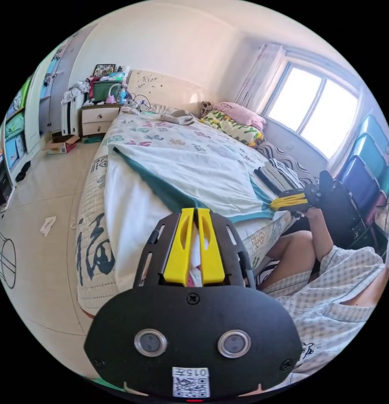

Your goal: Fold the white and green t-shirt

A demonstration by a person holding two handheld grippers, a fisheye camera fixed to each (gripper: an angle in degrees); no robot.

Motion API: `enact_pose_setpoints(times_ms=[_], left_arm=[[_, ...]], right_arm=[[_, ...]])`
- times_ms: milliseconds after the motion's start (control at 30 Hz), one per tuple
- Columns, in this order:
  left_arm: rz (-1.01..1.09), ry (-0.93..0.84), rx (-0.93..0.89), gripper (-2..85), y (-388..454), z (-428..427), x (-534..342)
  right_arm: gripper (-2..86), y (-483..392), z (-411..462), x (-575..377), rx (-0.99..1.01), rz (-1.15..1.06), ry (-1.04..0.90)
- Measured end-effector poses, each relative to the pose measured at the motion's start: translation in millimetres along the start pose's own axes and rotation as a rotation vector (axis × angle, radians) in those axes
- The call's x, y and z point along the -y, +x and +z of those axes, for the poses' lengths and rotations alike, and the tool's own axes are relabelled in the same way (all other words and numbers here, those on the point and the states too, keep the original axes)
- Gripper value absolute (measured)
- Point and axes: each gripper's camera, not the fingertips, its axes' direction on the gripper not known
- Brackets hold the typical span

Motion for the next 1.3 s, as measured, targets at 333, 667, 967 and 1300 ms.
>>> enact_pose_setpoints(times_ms=[333,667,967,1300], left_arm=[[0.057,0.112,-0.004,5.5,30,3,-53],[0.532,0.041,-0.228,8.0,230,111,-57],[0.644,-0.072,-0.082,6.9,322,237,-66],[0.608,-0.02,-0.146,0.0,302,220,-76]], right_arm=[[1.8,62,-66,-43,0.008,0.218,0.133],[5.8,246,-74,-32,-0.199,0.743,0.022],[5.4,321,-14,-25,0.023,0.915,0.077],[-0.7,331,8,5,-0.066,0.923,0.044]])
